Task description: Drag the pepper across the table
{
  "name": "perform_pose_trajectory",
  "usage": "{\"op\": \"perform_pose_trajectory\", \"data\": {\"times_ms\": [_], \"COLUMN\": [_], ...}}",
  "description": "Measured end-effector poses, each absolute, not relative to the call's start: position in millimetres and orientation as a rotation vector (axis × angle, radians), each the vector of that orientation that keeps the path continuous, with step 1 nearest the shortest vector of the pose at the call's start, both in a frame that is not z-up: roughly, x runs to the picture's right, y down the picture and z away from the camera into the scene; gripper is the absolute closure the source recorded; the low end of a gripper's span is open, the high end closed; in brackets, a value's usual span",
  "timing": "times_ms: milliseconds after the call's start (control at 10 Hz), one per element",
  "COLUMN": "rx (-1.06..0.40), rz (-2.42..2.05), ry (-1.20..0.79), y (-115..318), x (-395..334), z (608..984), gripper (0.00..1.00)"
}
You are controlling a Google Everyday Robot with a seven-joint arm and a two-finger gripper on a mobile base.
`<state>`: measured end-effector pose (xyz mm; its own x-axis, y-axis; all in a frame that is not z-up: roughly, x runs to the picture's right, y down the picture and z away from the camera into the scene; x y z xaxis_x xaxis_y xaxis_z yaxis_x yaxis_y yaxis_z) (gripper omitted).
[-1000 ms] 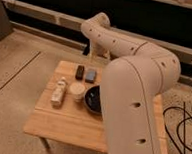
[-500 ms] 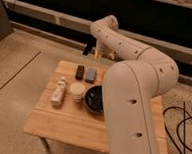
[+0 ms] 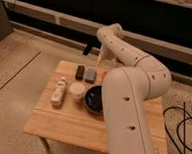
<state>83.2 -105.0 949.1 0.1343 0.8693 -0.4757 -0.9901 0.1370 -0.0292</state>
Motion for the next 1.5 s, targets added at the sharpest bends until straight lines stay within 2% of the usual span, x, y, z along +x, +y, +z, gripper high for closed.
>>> {"op": "perform_pose_trajectory", "data": {"times_ms": [800, 1200, 1500], "rx": [-0.404, -0.469, -0.48], "rz": [1.318, 1.276, 1.284], "ry": [0.46, 0.476, 0.541], "y": [-81, -52, -33], "x": [92, 78, 95], "z": [998, 1017, 1026], "gripper": [0.35, 0.35, 0.35]}}
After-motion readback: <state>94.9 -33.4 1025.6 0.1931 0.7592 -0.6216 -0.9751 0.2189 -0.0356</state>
